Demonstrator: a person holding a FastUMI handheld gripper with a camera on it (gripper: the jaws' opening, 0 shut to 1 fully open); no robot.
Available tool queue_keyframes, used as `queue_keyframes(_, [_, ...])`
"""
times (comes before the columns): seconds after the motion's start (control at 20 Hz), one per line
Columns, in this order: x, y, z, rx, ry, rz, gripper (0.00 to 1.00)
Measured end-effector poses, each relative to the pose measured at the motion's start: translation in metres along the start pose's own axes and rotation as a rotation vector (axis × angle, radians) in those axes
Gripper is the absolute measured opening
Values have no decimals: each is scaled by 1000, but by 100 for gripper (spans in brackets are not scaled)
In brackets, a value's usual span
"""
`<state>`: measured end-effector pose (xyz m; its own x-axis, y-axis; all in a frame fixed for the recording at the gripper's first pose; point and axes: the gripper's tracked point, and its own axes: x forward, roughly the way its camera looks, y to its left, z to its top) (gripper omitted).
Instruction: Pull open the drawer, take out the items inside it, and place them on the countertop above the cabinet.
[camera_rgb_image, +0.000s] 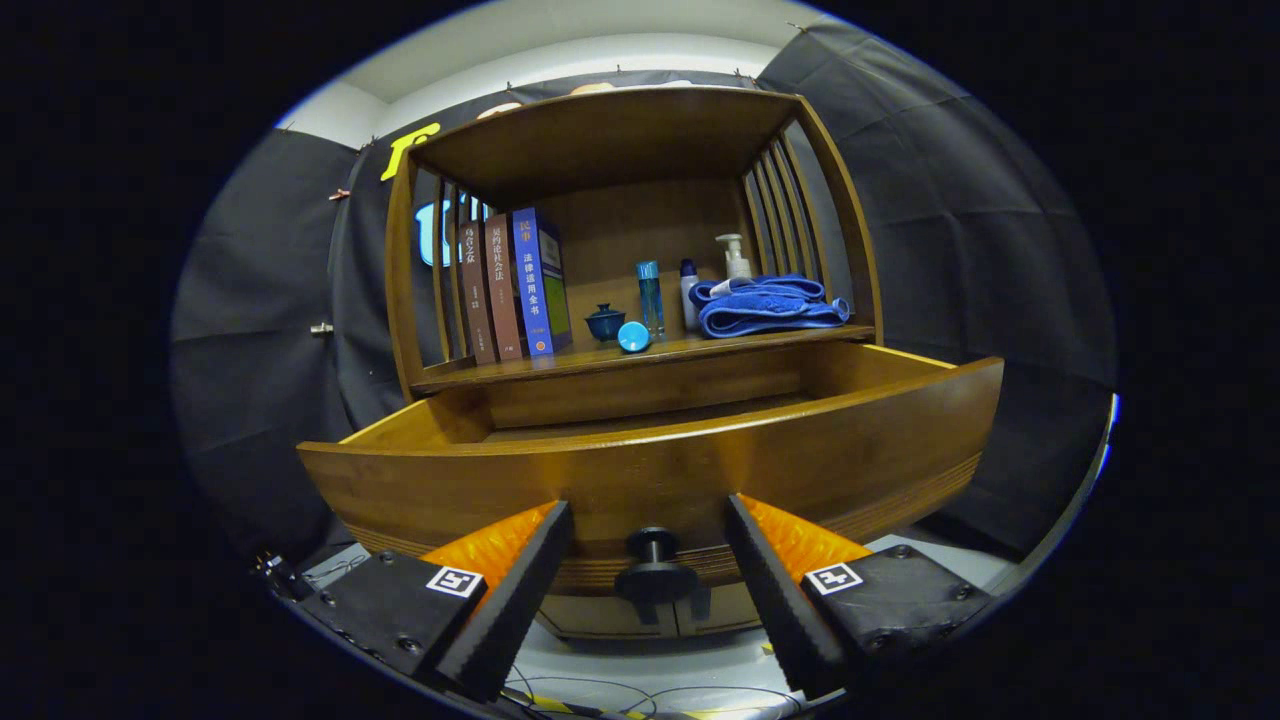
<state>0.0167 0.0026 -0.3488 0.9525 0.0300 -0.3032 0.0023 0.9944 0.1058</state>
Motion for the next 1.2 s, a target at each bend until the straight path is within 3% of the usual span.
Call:
queue_keyframes(0.3, [36,-1,9,-87,23,-15,100])
queue_keyframes(1.2, [130,-5,20,-27,33,-14,99])
